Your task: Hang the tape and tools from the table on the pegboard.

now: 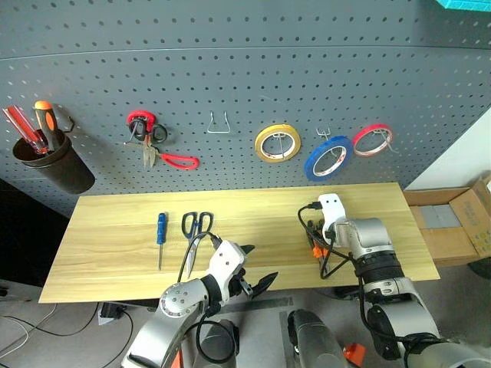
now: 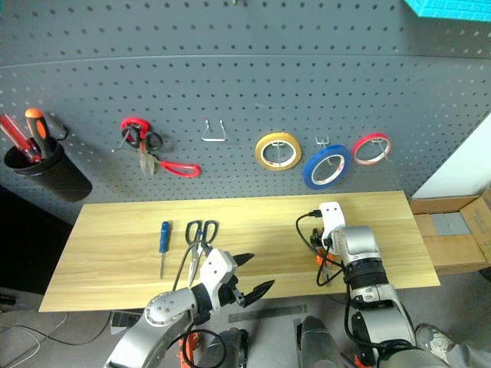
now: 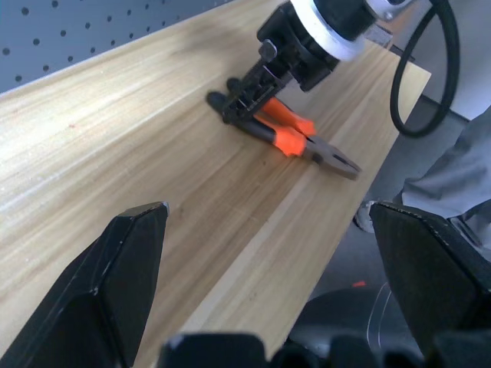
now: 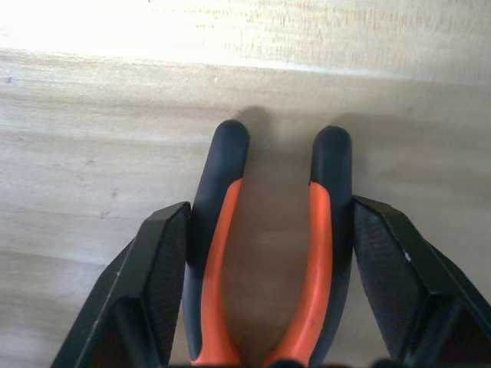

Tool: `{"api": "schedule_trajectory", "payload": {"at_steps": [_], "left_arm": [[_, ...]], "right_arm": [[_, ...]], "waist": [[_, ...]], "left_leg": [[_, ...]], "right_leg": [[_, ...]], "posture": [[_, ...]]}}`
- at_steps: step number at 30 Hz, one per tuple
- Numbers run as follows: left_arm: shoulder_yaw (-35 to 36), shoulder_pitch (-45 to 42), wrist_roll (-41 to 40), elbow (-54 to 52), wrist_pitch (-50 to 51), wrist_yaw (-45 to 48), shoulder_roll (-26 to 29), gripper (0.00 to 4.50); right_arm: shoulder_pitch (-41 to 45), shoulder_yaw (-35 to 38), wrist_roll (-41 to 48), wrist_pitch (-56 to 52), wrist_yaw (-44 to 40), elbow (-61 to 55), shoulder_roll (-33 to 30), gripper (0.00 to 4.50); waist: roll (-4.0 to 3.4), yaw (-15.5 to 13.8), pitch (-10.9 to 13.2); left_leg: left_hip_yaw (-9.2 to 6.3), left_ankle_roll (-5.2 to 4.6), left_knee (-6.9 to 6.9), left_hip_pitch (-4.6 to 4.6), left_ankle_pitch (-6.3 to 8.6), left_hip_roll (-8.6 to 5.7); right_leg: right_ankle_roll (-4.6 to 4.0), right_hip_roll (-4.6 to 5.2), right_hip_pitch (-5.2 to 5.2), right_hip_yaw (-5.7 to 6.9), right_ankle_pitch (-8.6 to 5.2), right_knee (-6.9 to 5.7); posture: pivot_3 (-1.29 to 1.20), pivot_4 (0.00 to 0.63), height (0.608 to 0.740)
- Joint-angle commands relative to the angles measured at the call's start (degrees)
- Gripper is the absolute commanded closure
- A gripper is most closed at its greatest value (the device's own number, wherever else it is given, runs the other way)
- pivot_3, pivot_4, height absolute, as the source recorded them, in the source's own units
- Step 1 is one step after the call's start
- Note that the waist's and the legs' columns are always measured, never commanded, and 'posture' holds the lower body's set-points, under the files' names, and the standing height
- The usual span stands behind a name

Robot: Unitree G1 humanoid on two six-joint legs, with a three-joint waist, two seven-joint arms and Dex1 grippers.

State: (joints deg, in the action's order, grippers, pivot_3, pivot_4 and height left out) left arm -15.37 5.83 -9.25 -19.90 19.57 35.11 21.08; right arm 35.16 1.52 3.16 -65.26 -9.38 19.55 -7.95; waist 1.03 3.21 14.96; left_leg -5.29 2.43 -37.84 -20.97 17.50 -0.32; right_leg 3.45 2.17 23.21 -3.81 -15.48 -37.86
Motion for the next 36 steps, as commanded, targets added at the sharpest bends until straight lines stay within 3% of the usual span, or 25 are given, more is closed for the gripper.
{"api": "schedule_trajectory", "payload": {"at_steps": [1, 5, 10, 12, 17, 26, 36], "left_arm": [[0.1, -0.7, -1.1, -1.9, -0.4, 0.3, -0.3, 0.0], [0.4, -2.5, -1.1, -1.0, -0.7, 0.5, -0.5, 0.0], [4.0, -3.3, -5.0, -4.0, 1.6, 0.1, -1.1, 0.0], [5.6, -2.9, -6.4, -6.2, 2.6, -0.4, -1.1, 0.0], [9.7, -1.2, -12.1, -15.3, 8.7, -3.5, -1.5, 0.0], [19.2, -1.9, -18.4, -27.0, 15.2, -15.6, -4.4, 0.0], [19.4, -8.3, -15.4, -20.3, 12.5, -19.0, -4.9, 0.0]], "right_arm": [[-3.1, 0.0, 1.0, -4.2, 0.3, -2.5, 0.7, 1.82], [-5.8, -7.0, 1.5, -1.2, -5.6, -10.2, -2.7, 1.85], [-10.9, -16.5, 3.3, 11.5, -18.5, -30.0, -11.6, 1.85], [-12.1, -14.7, 5.7, 11.7, -19.1, -35.7, -11.4, 1.85], [-9.0, -8.7, 9.6, 11.0, -15.9, -43.2, -6.2, 1.85], [7.5, -1.8, 12.2, 17.6, -6.9, -40.1, 6.5, 1.85], [15.6, -2.0, 9.6, 30.7, -4.1, -28.1, 6.3, 1.85]], "waist": [[0.0, 0.0, 0.0], [-0.02, -0.1, 0.0], [-0.08, -0.1, -0.1], [-0.07, 0.0, -0.1], [-0.03, -0.4, -0.5], [-0.05, -1.6, -2.8], [0.18, -2.2, -4.9]], "left_leg": [[-0.03, 0.0, 0.0, -0.02, 0.0, 0.0], [-0.1, 0.0, -0.01, -0.06, 0.0, -0.01], [-0.18, 0.05, -0.09, -0.54, -0.03, -0.03], [-0.19, 0.28, -0.17, -1.05, -0.16, -0.03], [-0.3, 0.48, -0.12, -1.15, -0.27, 0.01], [-0.34, 0.61, -0.14, -1.21, -0.34, -0.11], [-0.09, 0.66, -0.17, -1.11, -0.38, -0.21]], "right_leg": [[0.0, 0.0, 0.0, 0.02, 0.0, 0.02], [0.0, 0.02, 0.0, 0.08, 0.0, 0.03], [0.01, 0.04, 0.41, 0.18, 0.0, 0.04], [0.01, 0.05, 0.94, 0.18, 0.01, -0.12], [0.0, 0.08, 1.01, 0.24, 0.02, -0.08], [-0.01, 0.11, 1.06, 0.37, 0.03, -0.1], [-0.08, 0.06, 0.94, 0.51, 0.08, -0.17]], "posture": [[0.04, 0.275, 0.74], [0.04, 0.245, 0.74], [0.04, 0.204, 0.74], [0.03, 0.184, 0.74], [0.03, 0.155, 0.74], [0.07, 0.106, 0.74], [0.08, 0.092, 0.74]]}}
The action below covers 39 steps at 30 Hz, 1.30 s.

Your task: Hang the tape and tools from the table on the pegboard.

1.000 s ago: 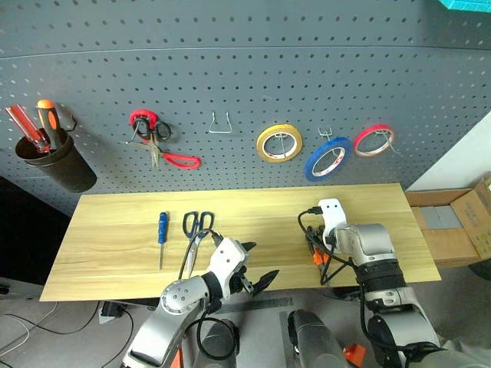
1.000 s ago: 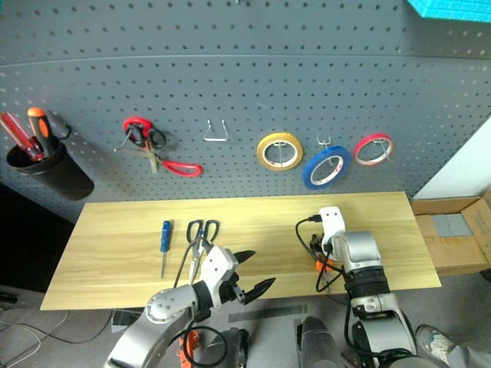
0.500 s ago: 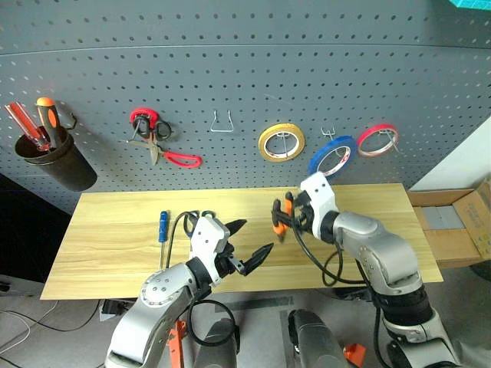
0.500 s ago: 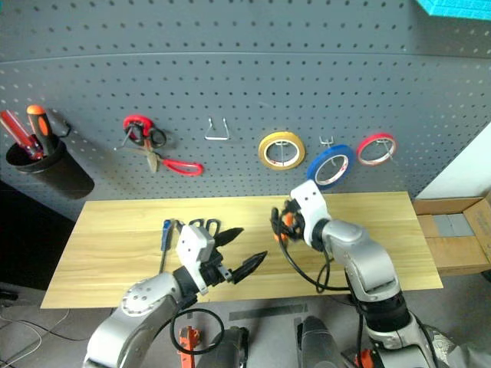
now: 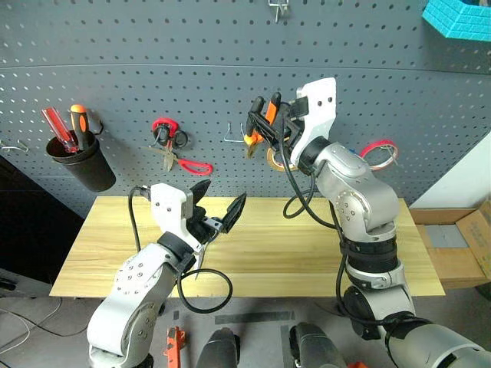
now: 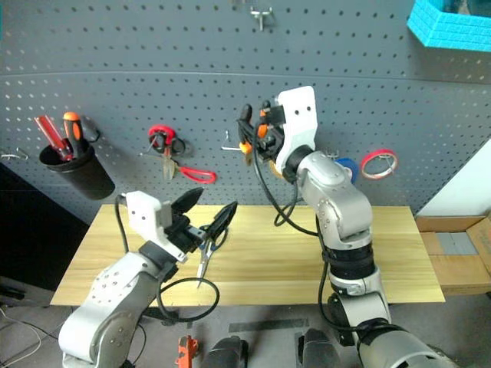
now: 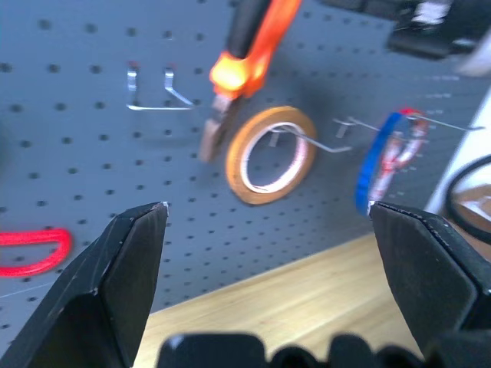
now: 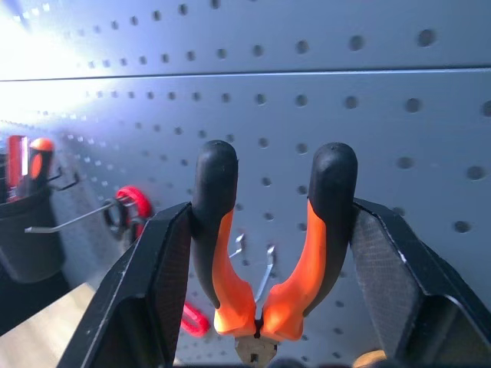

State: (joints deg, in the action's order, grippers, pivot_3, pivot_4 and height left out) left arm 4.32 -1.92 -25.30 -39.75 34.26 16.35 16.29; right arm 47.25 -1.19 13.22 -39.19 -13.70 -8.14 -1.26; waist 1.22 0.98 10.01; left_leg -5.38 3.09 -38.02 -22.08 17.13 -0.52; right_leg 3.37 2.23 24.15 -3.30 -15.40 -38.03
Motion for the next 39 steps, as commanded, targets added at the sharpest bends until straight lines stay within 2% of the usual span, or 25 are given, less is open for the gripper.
{"api": "schedule_trajectory", "payload": {"at_steps": [1, 8, 13, 24, 39], "left_arm": [[-0.1, -0.8, 1.0, 0.1, -2.7, -0.2, 0.0, 0.0], [2.5, -8.1, 1.0, 5.2, -3.6, -3.4, -1.7, 0.0], [3.7, -9.5, 2.9, 6.4, -4.8, -5.7, -1.8, 0.0], [2.7, -10.3, 4.5, 7.8, -5.3, -8.0, -3.2, 0.0], [3.6, -10.8, 4.7, 10.7, -6.7, -6.4, -1.8, 0.0]], "right_arm": [[4.2, 0.7, -0.9, 5.8, 0.5, 0.5, -0.3, 1.85], [9.4, -0.6, -2.7, 14.2, 1.6, 8.8, 2.2, 1.85], [12.0, -0.9, -2.8, 17.0, 1.0, 11.8, 3.5, 1.85], [13.3, -1.1, -1.8, 15.5, 0.4, 11.3, 4.4, 1.85], [10.7, -3.3, -1.5, 13.0, -1.5, 10.3, 5.8, 1.85]], "waist": [[-0.01, 0.0, 0.0], [0.0, 0.4, -0.1], [0.02, 0.6, -0.2], [0.02, 0.5, -0.2], [0.02, 0.6, -0.2]], "left_leg": [[0.04, 0.01, -0.01, 0.0, -0.01, 0.01], [0.24, 0.02, -0.02, 0.06, -0.01, 0.07], [0.35, 0.01, 0.02, 0.09, -0.01, 0.08], [0.33, 0.01, -0.01, 0.1, -0.01, 0.08], [0.33, 0.0, -0.02, 0.12, 0.0, 0.08]], "right_leg": [[-0.01, -0.01, 0.02, -0.01, 0.0, -0.04], [-0.07, -0.05, 0.05, -0.06, 0.04, -0.08], [-0.07, -0.04, 0.1, -0.13, 0.04, -0.11], [-0.07, -0.03, 0.1, -0.12, 0.04, -0.18], [-0.08, -0.03, 0.11, -0.12, 0.04, -0.2]], "posture": [[0.08, 0.092, 0.74], [0.08, 0.098, 0.74], [0.08, 0.108, 0.74], [0.1, 0.127, 0.74], [0.09, 0.135, 0.74]]}}
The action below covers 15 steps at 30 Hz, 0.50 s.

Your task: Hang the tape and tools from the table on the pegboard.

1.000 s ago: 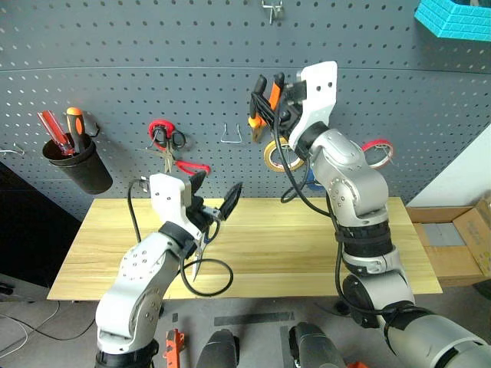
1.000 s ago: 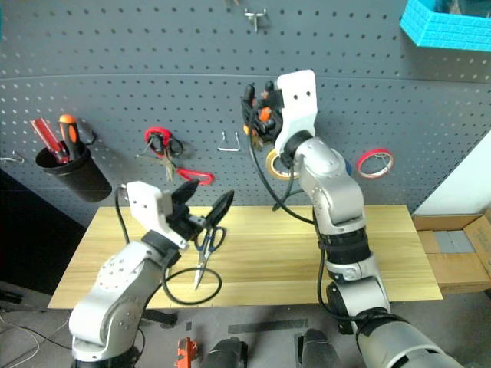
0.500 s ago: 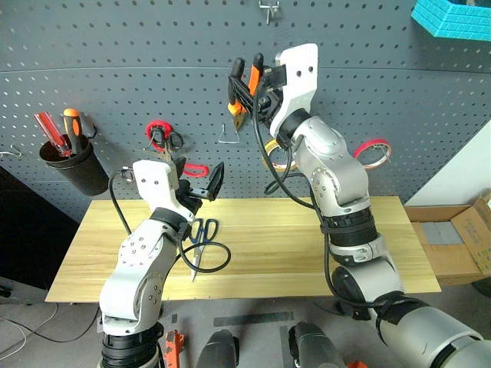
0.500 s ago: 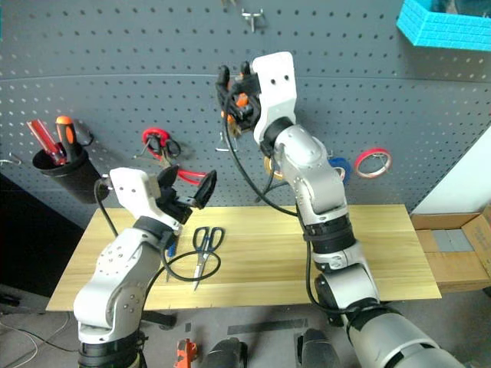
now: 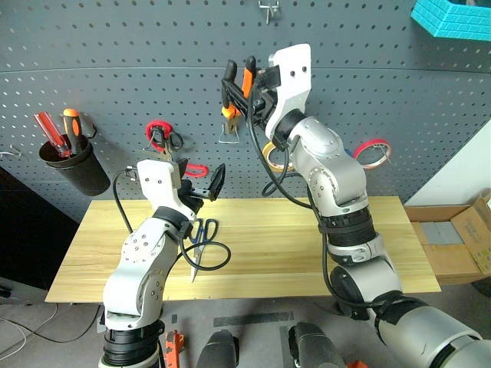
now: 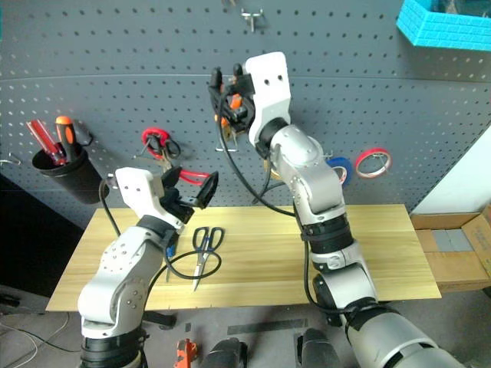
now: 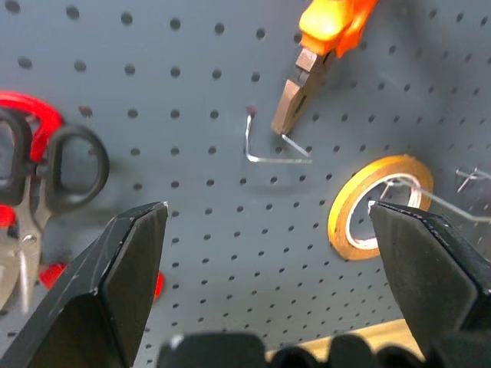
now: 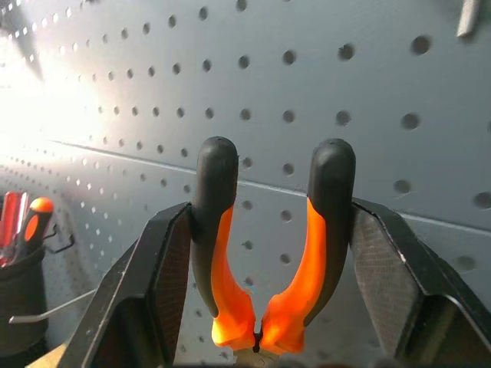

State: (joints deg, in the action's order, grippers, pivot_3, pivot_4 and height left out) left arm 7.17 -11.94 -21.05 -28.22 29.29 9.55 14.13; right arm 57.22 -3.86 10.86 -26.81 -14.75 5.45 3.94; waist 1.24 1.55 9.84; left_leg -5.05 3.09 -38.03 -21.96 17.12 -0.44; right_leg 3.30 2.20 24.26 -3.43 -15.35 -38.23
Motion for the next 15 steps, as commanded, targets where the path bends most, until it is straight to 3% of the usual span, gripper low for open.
{"api": "schedule_trajectory", "payload": {"at_steps": [1, 15], "left_arm": [[0.6, -0.5, 0.6, -0.8, -1.8, 0.5, 0.5, 0.0], [-1.1, -1.2, 1.5, 0.7, -2.5, 0.7, 0.0, 0.0]], "right_arm": [[0.6, -1.0, 0.6, 0.8, -0.6, -3.0, 0.7, 1.85], [0.6, -7.3, -8.8, 1.5, 0.3, 4.1, -2.4, 1.85]], "waist": [[0.0, 0.0, 0.0], [0.0, -0.1, 0.0]], "left_leg": [[0.0, 0.0, 0.0, 0.0, 0.0, 0.0], [-0.01, 0.0, -0.01, 0.03, 0.0, -0.01]], "right_leg": [[0.0, 0.0, 0.0, 0.0, 0.0, 0.0], [0.0, 0.0, 0.0, 0.0, 0.0, -0.03]], "posture": [[0.09, 0.137, 0.74], [0.1, 0.142, 0.74]]}}
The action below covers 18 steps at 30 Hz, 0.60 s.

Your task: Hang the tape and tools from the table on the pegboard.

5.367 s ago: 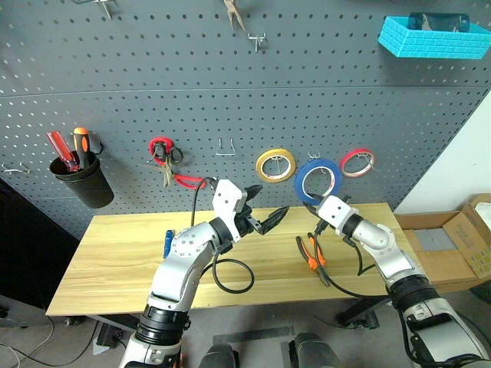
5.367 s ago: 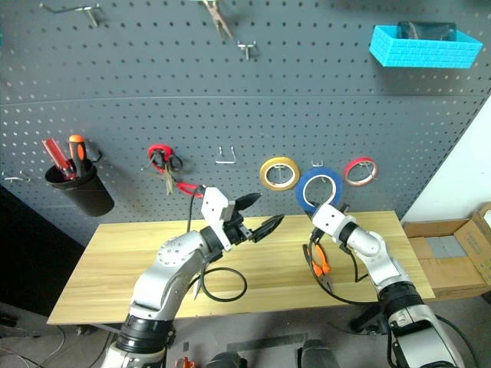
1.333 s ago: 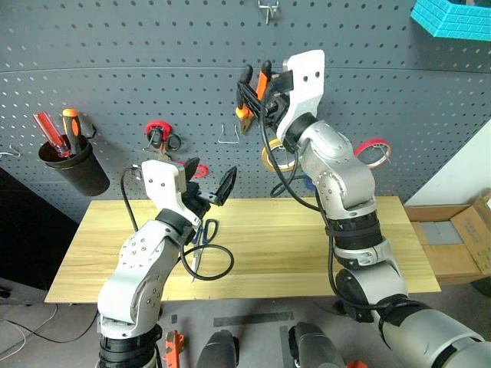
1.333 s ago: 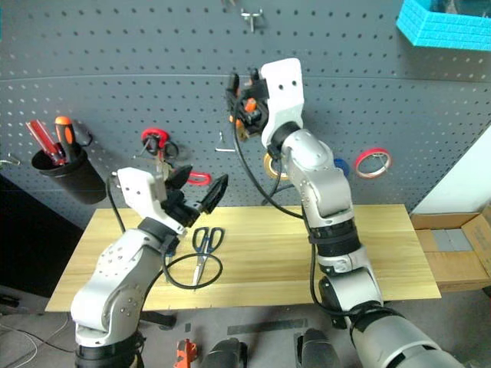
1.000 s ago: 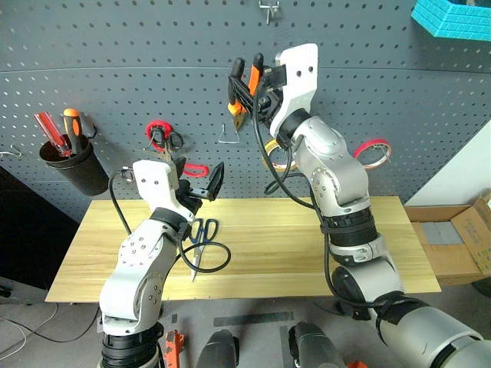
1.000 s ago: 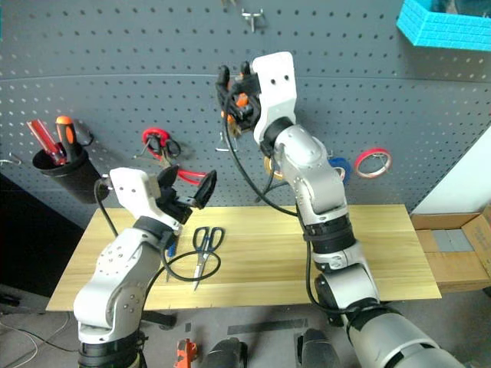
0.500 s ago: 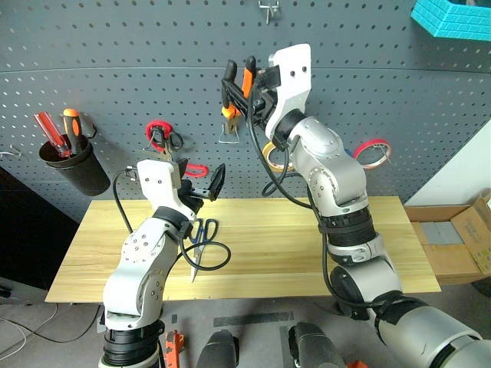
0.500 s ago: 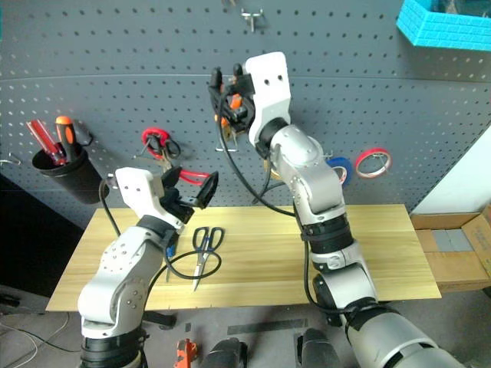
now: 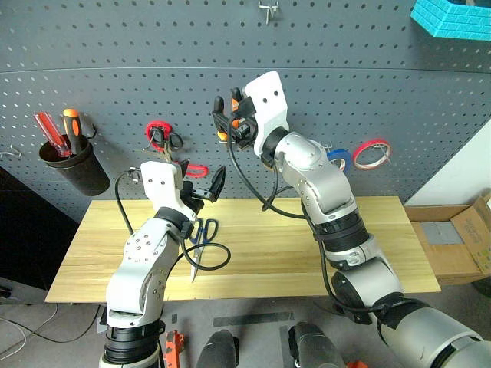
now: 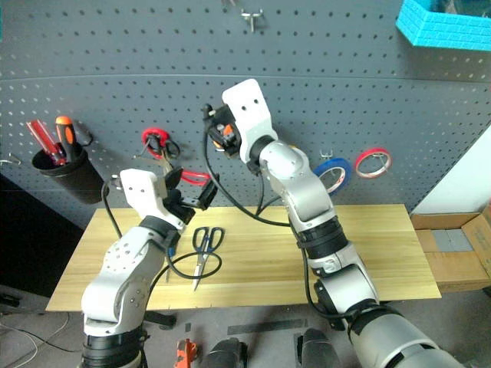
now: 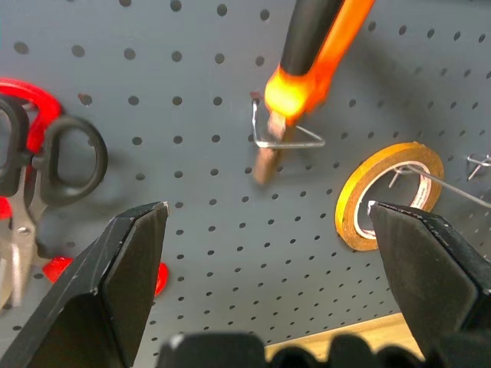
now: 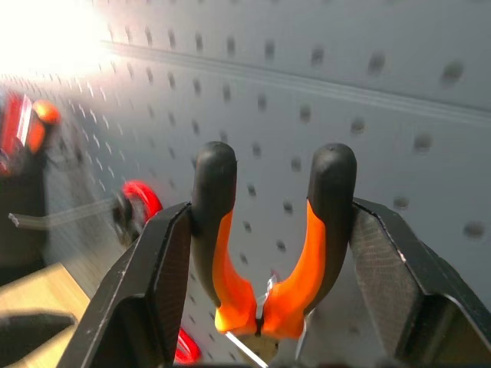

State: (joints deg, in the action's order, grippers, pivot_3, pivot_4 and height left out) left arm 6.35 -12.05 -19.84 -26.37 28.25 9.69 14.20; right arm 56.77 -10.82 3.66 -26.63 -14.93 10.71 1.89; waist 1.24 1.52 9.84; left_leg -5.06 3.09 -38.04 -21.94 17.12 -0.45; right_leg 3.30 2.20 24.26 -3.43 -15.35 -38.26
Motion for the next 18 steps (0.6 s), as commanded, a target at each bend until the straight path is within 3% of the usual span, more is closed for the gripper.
{"api": "schedule_trajectory", "payload": {"at_steps": [1, 7, 18], "left_arm": [[-0.3, -1.2, 0.3, -1.1, -1.4, 0.5, -0.1, 0.0], [-0.7, -1.4, 0.3, -0.9, -1.6, 0.6, -0.5, 0.0], [-1.1, 0.6, 0.2, -1.1, -1.6, 1.5, -0.9, 0.0]], "right_arm": [[1.0, -0.5, -2.0, 1.4, 0.5, -1.0, -0.6, 1.85], [0.6, 0.3, -2.8, 1.4, 1.0, -1.2, -0.7, 0.03], [-7.2, 0.3, 1.3, -4.0, -4.6, -13.1, -3.3, 0.03]], "waist": [[0.0, 0.0, 0.0], [0.0, 0.0, 0.0], [0.0, 0.0, 0.0]], "left_leg": [[0.0, 0.0, 0.0, 0.01, 0.0, 0.0], [-0.01, 0.0, -0.08, 0.06, 0.0, -0.02], [0.03, -0.03, -0.11, 0.15, 0.01, -0.01]], "right_leg": [[0.0, 0.01, -0.01, 0.0, 0.0, -0.01], [0.0, 0.01, -0.01, -0.01, 0.0, -0.25], [0.0, 0.01, -0.01, -0.05, 0.0, -0.37]], "posture": [[0.1, 0.143, 0.74], [0.09, 0.139, 0.74], [0.06, 0.145, 0.74]]}}
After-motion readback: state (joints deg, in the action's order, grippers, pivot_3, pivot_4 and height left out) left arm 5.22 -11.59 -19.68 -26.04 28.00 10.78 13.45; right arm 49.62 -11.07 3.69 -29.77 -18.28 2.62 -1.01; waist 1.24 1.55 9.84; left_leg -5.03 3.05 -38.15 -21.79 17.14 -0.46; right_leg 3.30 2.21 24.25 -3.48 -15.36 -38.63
